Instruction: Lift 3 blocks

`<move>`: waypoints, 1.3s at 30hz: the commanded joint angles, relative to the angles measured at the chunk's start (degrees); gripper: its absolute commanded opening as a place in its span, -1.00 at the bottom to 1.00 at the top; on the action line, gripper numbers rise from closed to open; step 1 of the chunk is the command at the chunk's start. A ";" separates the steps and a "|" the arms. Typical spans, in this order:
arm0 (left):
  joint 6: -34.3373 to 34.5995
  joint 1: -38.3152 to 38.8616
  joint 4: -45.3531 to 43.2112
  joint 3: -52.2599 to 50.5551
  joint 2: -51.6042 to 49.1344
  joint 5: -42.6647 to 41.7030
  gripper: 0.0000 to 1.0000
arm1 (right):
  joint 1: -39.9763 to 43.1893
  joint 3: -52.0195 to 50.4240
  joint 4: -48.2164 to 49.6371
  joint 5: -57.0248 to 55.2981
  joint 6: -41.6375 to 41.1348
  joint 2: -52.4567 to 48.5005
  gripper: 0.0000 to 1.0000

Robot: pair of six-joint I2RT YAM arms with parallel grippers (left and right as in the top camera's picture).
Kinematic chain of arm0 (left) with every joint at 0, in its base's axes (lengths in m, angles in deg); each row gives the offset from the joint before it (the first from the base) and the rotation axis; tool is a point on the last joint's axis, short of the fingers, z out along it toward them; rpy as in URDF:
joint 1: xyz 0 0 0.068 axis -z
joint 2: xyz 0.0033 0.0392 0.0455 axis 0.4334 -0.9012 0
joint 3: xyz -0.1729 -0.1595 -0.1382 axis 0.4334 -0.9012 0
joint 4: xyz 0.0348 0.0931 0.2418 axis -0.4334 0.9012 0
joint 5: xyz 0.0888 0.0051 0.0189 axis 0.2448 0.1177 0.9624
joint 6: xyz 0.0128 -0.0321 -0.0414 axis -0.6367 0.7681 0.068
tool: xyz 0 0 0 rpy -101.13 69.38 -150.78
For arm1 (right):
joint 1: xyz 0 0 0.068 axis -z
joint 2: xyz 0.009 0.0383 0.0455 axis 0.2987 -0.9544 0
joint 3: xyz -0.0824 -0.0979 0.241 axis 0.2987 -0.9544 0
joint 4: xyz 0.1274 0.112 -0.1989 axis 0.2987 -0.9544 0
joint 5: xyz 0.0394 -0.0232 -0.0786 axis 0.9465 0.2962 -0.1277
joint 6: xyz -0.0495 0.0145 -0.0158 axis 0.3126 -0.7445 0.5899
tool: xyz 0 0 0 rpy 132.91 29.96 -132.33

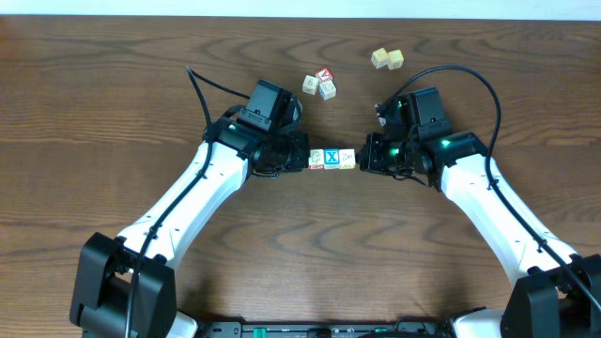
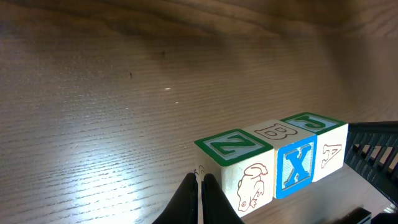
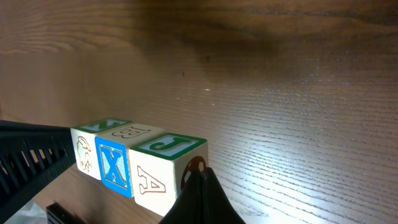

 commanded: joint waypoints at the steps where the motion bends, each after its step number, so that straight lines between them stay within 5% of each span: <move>1: 0.11 1.77 -0.87 0.81 0.72 -7.48 -0.86 | -2.69 1.95 1.07 8.68 -0.70 1.05 -0.98; 39: 0.11 1.77 -0.90 0.81 0.72 -7.48 -0.86 | -3.80 1.95 0.90 7.21 -0.72 1.03 -0.98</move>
